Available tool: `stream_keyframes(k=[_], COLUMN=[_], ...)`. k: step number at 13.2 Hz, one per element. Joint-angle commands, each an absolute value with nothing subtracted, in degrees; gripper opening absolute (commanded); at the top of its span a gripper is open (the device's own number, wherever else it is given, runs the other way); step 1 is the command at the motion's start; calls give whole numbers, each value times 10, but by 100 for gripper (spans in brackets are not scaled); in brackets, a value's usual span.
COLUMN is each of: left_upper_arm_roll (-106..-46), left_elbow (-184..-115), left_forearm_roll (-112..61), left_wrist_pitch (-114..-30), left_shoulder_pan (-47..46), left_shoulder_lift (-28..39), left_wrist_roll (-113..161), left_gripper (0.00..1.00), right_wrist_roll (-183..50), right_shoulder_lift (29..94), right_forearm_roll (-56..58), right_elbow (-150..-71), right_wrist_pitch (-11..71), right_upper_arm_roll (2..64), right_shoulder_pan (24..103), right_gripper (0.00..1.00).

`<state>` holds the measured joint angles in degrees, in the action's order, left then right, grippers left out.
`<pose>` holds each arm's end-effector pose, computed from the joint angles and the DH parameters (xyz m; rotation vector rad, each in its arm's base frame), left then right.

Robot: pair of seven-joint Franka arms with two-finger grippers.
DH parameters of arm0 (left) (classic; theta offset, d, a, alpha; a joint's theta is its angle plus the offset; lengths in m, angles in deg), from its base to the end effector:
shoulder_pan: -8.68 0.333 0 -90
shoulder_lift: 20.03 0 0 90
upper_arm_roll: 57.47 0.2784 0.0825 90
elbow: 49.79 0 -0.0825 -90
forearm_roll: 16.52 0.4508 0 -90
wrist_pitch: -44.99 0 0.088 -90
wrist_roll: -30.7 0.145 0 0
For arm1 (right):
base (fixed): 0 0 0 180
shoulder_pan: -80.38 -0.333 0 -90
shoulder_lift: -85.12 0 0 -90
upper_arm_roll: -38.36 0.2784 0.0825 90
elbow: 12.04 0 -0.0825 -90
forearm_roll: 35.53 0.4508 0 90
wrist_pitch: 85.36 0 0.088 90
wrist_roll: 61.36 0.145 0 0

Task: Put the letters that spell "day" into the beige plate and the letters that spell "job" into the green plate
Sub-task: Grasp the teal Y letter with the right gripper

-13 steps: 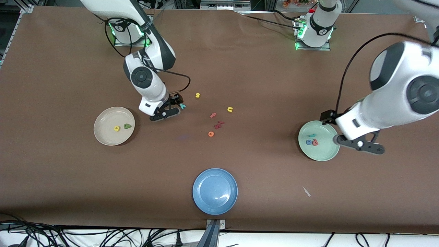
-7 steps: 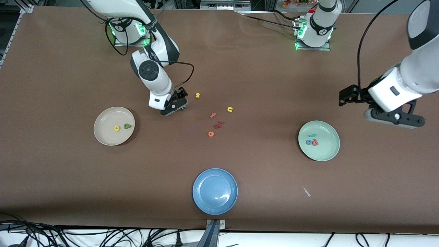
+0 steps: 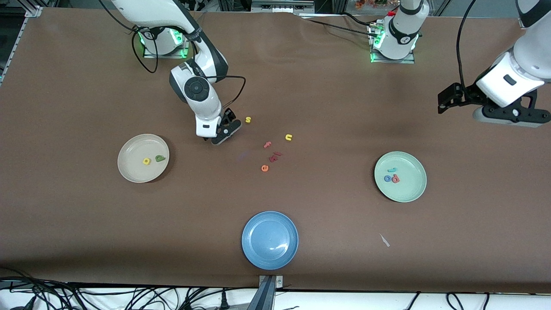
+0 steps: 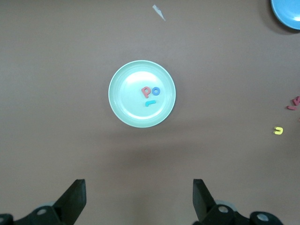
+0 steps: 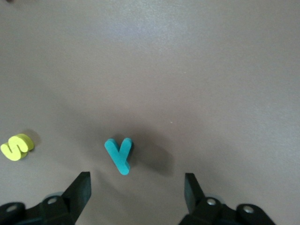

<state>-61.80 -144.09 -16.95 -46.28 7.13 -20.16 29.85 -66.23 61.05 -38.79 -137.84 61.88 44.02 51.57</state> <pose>0.6147 -0.0644 0.5118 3.1332 -0.1371 -0.0799 0.4652 0.3266 0.0574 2.9347 1.1172 -0.0696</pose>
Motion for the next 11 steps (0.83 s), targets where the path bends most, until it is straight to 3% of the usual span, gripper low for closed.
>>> stream_keyframes(k=[1,8,11], left_upper_arm_roll=[-615,-617,-618], left_elbow=[-1456,-1456,-1456], left_forearm_roll=[-181,-178,-178], left_wrist_pitch=[-457,-456,-458], left_shoulder_pan=[73,74,73], left_shoulder_lift=[-214,-214,-214], left_wrist_roll=[307,309,309], left_gripper=[100,100,100], right_wrist_roll=[-664,-654,-651], right_shoulder_lift=[598,578,578], right_forearm_roll=[-397,-396,-397], right_elbow=[-1364,-1349,-1350], right_wrist_pitch=[630,640,639], right_upper_arm_roll=[442,442,442], right_shoulder_pan=[512,506,503], right_gripper=[79,64,52])
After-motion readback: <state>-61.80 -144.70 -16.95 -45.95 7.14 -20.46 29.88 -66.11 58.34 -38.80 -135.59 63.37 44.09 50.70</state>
